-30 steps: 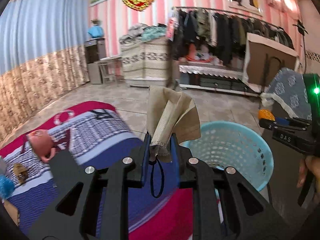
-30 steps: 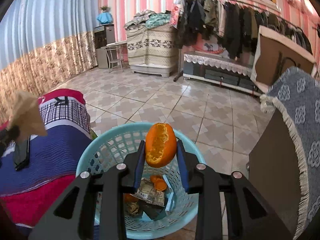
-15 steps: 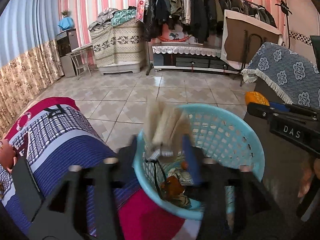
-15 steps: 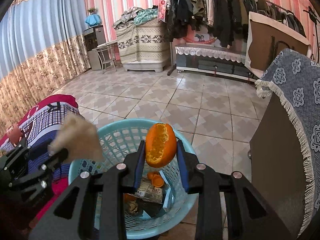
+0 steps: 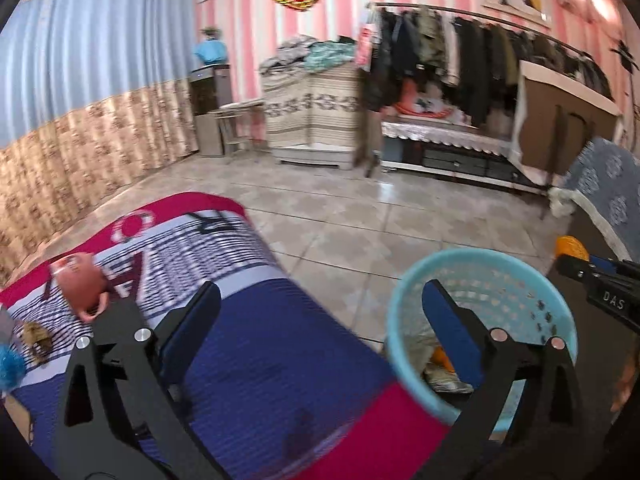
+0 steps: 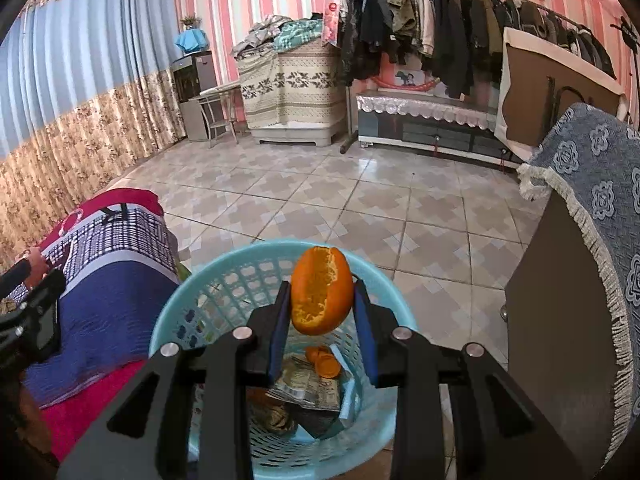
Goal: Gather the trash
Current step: 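Carry both to the basket and open the left gripper, then the right, to drop them, then move the left gripper to the blue plastic bag and grasp it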
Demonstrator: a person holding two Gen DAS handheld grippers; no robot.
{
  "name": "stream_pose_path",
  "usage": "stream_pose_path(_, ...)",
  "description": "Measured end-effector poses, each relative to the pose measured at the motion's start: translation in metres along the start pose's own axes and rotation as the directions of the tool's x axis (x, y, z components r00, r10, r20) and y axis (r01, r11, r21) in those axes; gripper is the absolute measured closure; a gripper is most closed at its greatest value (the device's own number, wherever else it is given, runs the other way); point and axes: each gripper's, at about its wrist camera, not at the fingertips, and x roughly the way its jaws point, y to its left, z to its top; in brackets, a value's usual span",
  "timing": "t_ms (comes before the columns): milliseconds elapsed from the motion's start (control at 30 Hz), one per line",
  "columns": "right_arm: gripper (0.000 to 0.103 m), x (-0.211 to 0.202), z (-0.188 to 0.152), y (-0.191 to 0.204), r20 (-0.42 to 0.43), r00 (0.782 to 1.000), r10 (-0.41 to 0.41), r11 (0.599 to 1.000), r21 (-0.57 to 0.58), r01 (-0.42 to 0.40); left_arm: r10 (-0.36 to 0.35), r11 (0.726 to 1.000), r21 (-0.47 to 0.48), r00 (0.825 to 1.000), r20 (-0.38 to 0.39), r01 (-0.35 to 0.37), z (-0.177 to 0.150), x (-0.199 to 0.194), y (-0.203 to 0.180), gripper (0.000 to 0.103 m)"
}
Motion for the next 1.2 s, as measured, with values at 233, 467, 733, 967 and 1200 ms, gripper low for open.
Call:
stream_pose_path(233,0.069,0.007,-0.001,0.028,0.005,1.000,0.024,1.000,-0.017,-0.024,0.057,0.996,-0.068,0.998,-0.015,-0.058,-0.009,-0.005,0.037,0.006)
stream_pose_path(467,0.036,0.005,0.000,0.026,0.019,1.000,0.005,1.000,-0.021,-0.005,0.075,0.992,-0.101,0.997,-0.023,-0.077,-0.014,-0.006,0.053,0.006)
stream_pose_path(733,0.007,-0.006,0.004,0.027,0.066,0.997,-0.035,0.999,-0.016,0.036,0.083,0.990,-0.115,0.996,-0.021,-0.085,-0.022,-0.014,0.064,0.006)
stream_pose_path(967,0.006,-0.014,0.007,0.043,0.089,0.995,-0.044,0.998,-0.049,0.049,0.127,0.982,-0.141,0.992,-0.009,-0.127,-0.029,-0.038,0.093,0.006)
stream_pose_path(1200,0.005,-0.018,0.003,0.075,0.096,0.995,-0.003,0.996,-0.090,0.012,0.230,0.957,-0.174,0.973,-0.022,-0.231,-0.044,-0.064,0.152,0.006)
